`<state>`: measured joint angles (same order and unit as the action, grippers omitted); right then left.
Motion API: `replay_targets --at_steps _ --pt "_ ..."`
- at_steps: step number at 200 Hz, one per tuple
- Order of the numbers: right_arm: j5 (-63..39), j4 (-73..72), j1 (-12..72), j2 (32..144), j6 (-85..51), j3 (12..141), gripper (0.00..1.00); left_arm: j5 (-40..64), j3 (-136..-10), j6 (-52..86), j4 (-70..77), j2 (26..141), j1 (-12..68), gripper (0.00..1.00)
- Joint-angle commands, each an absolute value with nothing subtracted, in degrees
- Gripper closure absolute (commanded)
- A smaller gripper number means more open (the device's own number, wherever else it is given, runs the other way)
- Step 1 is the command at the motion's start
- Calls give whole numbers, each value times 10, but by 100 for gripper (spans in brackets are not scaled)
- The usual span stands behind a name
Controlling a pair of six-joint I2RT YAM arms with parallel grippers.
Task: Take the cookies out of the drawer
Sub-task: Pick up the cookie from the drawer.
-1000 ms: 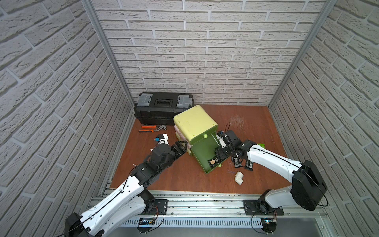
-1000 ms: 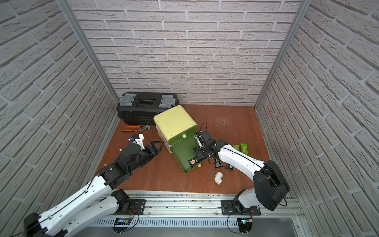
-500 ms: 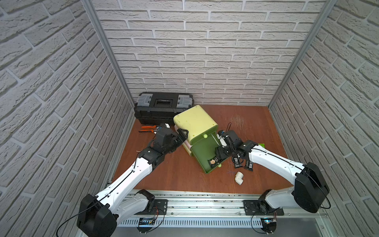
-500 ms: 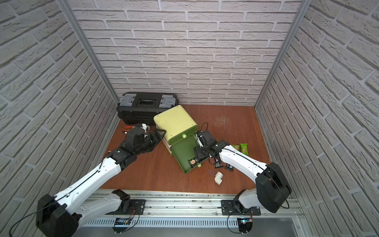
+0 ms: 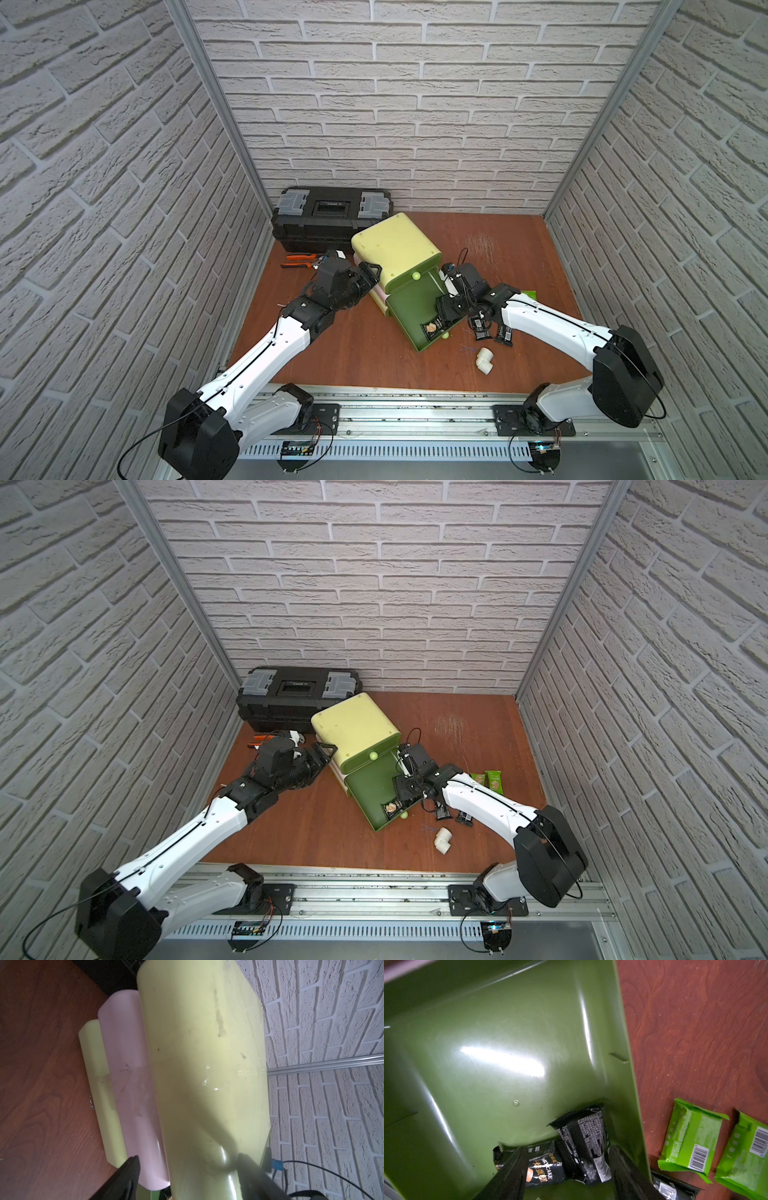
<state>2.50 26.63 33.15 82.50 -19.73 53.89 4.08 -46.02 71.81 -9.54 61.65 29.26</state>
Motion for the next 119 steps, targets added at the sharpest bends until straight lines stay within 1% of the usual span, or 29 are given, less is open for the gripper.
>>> replay_targets --at_steps 1,49,87,119 --pt "33 248 329 832 -206 534 34 22 -463 716 -133 625 286 22" --pt "51 236 329 856 -206 532 36 26 -465 715 -131 630 286 24" --pt "41 222 330 874 -208 531 37 28 -461 713 -130 630 286 26" --pt "33 209 330 881 -213 531 43 30 -460 713 -130 631 286 28"
